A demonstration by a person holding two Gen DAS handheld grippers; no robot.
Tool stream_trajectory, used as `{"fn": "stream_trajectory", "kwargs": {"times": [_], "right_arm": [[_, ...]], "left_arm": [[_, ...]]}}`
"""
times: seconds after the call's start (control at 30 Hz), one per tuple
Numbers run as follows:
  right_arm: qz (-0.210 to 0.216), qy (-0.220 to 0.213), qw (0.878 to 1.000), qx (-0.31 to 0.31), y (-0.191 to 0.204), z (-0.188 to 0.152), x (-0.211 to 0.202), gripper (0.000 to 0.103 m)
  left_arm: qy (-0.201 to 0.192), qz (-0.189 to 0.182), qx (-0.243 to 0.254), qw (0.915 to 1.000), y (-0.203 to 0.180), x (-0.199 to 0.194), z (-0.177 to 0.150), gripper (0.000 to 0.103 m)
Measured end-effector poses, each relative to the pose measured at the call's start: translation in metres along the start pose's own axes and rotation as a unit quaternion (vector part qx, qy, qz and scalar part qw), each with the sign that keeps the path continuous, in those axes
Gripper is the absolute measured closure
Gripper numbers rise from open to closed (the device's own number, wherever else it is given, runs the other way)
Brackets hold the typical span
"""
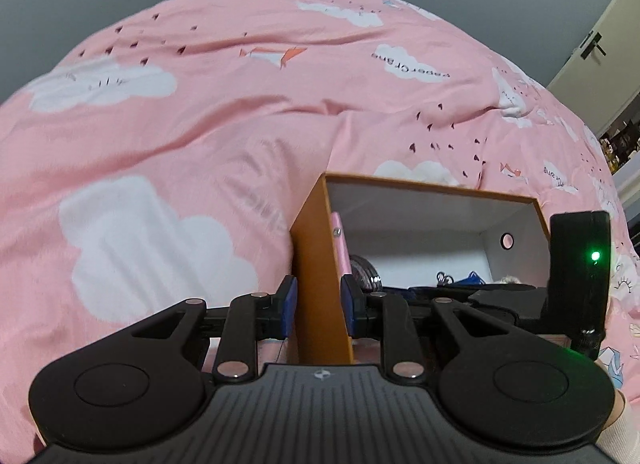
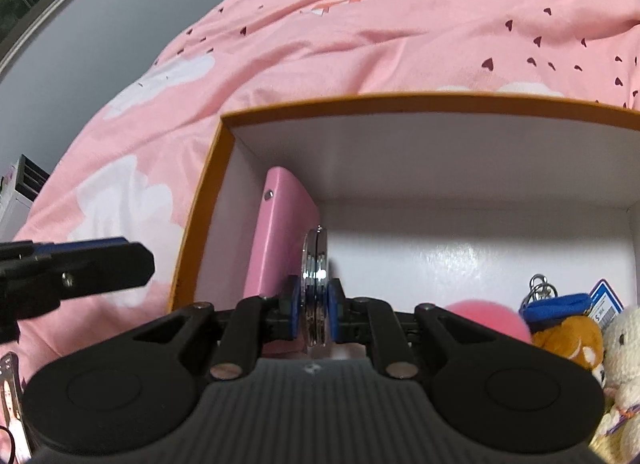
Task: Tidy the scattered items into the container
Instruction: 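Lower the pink item into the box with left tool while right tool lowers the compact inside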
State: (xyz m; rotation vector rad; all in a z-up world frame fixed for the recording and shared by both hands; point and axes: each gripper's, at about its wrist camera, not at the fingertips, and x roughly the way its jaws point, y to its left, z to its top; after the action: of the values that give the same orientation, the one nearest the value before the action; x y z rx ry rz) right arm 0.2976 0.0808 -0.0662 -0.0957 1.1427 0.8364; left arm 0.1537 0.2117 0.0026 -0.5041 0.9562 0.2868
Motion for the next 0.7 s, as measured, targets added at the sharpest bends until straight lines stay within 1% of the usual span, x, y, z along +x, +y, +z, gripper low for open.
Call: {"fn": "stream_trajectory", "kwargs": {"times": [0.07,0.2,0.4,0.47,0.7], "right_arm": [[0.009,-0.001,1.0,0.002,0.001,-0.001,-0.003,0.083],[0.03,-0.005,0.999,0.02,-0.002,-0.002,-0.012,0.083],[0.068,0.007,0.995,0.078,-0.014,-0.004,-0.015,0.084],[0.072,0.005,0.994,0.084,-0.013,-0.006,-0.015,0.085],[0.087,0.0,0.991,0.103,-0.017,-0.011,-0.017,0.085]], "left_arm": [[0.004,-0.002,-0.007,1.0,0.004,0.002,-0.003,0.077],[0.009,-0.012,-0.019,0.9997,0.01,0.005,-0.008,0.077],[0.008,-0.022,-0.033,0.9992,0.015,0.004,-0.012,0.077],[0.008,-0.026,-0.037,0.9989,0.017,0.004,-0.014,0.077],[0.007,-0.032,-0.037,0.9988,0.015,0.002,-0.021,0.077]]}}
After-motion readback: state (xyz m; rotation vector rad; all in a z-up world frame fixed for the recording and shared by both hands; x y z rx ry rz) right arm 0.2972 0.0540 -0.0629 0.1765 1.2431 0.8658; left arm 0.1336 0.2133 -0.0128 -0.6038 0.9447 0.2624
